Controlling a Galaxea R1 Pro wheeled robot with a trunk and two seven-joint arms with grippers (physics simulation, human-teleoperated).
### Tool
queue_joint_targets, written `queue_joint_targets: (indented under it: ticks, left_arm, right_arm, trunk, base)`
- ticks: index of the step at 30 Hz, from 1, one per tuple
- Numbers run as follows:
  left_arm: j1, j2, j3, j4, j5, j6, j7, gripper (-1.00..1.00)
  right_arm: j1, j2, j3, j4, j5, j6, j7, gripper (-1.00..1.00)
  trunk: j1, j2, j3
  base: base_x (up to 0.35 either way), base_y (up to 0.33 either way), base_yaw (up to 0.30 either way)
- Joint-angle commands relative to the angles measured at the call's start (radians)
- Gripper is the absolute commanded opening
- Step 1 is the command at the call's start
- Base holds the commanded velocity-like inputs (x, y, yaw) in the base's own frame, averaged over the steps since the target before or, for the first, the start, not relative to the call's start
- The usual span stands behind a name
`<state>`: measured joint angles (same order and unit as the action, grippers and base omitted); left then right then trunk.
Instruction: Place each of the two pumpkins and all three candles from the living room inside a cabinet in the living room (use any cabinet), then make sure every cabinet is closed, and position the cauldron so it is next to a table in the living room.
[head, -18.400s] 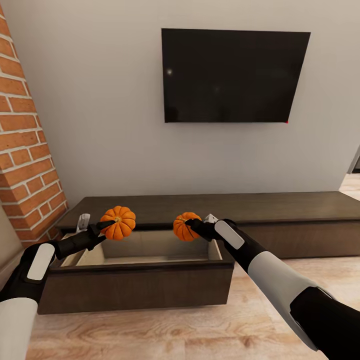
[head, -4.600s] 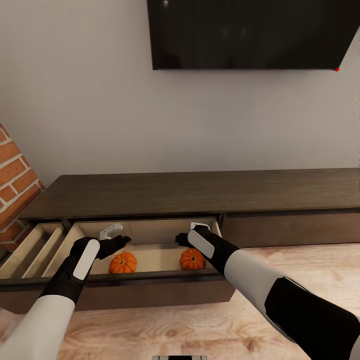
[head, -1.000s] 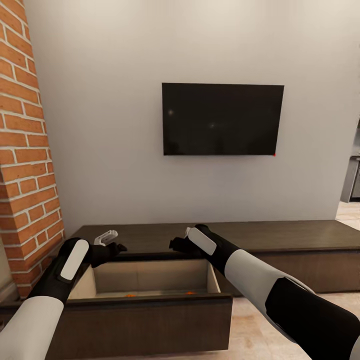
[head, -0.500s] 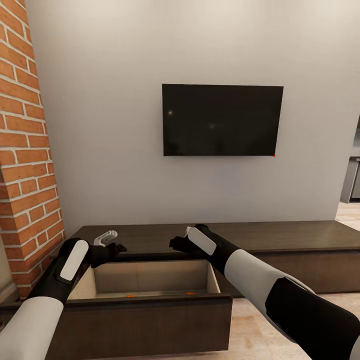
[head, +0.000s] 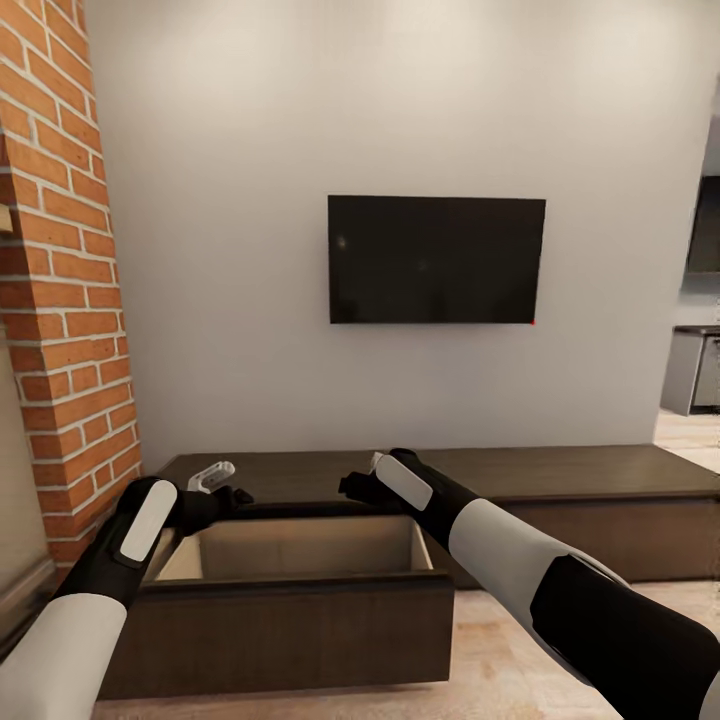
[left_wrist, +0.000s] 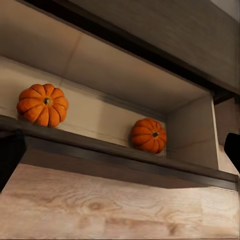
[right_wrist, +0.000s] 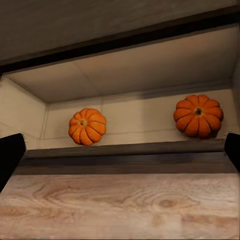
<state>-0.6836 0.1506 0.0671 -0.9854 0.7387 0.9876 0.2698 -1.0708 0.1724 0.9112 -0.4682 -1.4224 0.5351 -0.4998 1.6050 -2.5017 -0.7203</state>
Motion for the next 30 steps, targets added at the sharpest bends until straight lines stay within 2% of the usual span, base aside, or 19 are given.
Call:
queue_joint_targets:
  ticks: [1, 9, 15, 21, 25, 30]
  left_arm:
    - [-0.001, 0.0, 0.001, -0.001, 0.01, 0.003, 0.009, 1.0]
    - [-0.001, 0.001, 0.002, -0.002, 0.01, 0.003, 0.009, 1.0]
    - [-0.001, 0.001, 0.002, -0.002, 0.01, 0.003, 0.009, 1.0]
    - [-0.001, 0.001, 0.002, -0.002, 0.01, 0.003, 0.009, 1.0]
    - [-0.001, 0.0, 0.002, -0.002, 0.011, 0.003, 0.008, 1.0]
    - [-0.001, 0.0, 0.004, -0.002, 0.011, 0.002, 0.007, 1.0]
  right_arm:
    - [-0.001, -0.001, 0.007, -0.001, -0.007, 0.0, -0.006, 1.0]
    - [-0.001, 0.0, 0.009, -0.001, -0.006, 0.0, -0.006, 1.0]
    - [-0.001, 0.0, 0.009, -0.001, -0.006, 0.0, -0.006, 1.0]
    - [-0.001, 0.001, 0.009, -0.002, -0.006, -0.009, -0.006, 1.0]
    - [-0.001, 0.0, 0.009, -0.001, -0.006, -0.013, -0.005, 1.0]
    - [-0.001, 0.0, 0.009, -0.001, -0.006, -0.015, -0.005, 1.0]
  trunk:
    - [-0.001, 0.0, 0.003]
    - [-0.005, 0.002, 0.034]
    - [-0.026, 0.04, 0.053]
    - [-0.026, 0.04, 0.053]
    - [-0.026, 0.04, 0.053]
    - [-0.026, 0.04, 0.053]
  base:
    - [-0.331, 0.0, 0.0]
    - [-0.089, 0.0, 0.0]
    - [-0.004, 0.0, 0.0]
    - [0.0, 0.0, -0.054]
    - [-0.014, 0.0, -0.218]
    - [-0.214, 0.0, -0.265]
